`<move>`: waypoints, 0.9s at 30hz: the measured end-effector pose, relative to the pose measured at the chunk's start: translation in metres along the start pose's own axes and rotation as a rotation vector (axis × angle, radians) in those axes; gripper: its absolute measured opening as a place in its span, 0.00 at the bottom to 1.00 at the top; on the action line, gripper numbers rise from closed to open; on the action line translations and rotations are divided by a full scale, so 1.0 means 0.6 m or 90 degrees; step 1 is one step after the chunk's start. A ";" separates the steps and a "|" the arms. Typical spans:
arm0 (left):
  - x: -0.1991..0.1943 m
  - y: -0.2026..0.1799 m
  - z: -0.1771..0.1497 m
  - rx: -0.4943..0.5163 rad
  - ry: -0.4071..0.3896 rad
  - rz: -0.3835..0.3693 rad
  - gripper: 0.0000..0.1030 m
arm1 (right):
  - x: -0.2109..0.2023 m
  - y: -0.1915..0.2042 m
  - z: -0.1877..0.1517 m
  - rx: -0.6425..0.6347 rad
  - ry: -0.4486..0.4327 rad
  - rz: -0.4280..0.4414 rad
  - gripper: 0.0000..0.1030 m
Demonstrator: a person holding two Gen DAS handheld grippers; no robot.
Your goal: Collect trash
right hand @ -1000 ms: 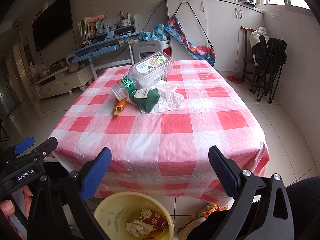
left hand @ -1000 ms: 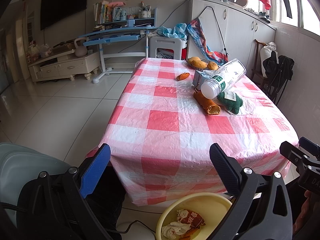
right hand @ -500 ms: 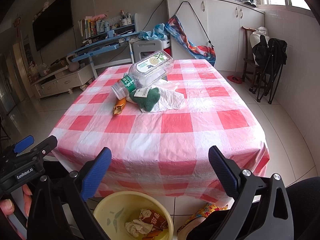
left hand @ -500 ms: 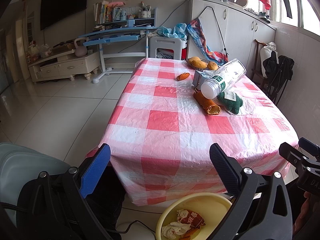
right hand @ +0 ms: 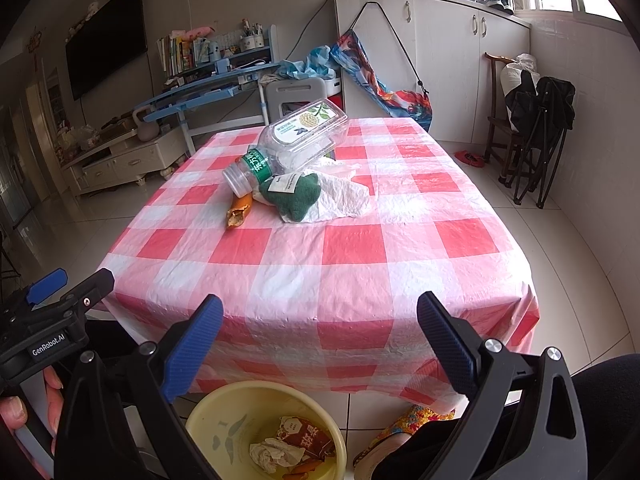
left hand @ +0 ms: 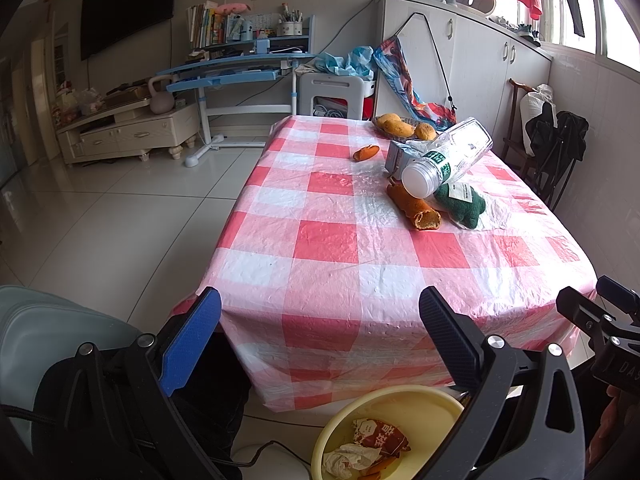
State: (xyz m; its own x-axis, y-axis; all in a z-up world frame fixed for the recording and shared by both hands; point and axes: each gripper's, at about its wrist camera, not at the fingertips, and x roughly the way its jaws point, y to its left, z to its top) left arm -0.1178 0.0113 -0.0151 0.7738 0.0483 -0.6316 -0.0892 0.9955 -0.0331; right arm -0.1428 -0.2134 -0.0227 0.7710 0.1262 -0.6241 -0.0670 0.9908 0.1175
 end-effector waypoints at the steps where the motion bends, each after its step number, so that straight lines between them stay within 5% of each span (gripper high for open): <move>1: 0.000 0.000 0.000 0.000 0.000 0.000 0.93 | -0.001 -0.002 -0.001 0.000 0.000 0.000 0.90; 27: 0.000 0.000 0.000 0.000 0.000 0.000 0.93 | 0.000 -0.002 -0.004 -0.003 0.001 -0.001 0.90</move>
State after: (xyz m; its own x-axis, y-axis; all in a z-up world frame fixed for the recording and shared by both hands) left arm -0.1176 0.0112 -0.0151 0.7743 0.0481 -0.6310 -0.0885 0.9955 -0.0328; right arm -0.1446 -0.2144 -0.0247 0.7703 0.1248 -0.6253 -0.0690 0.9912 0.1128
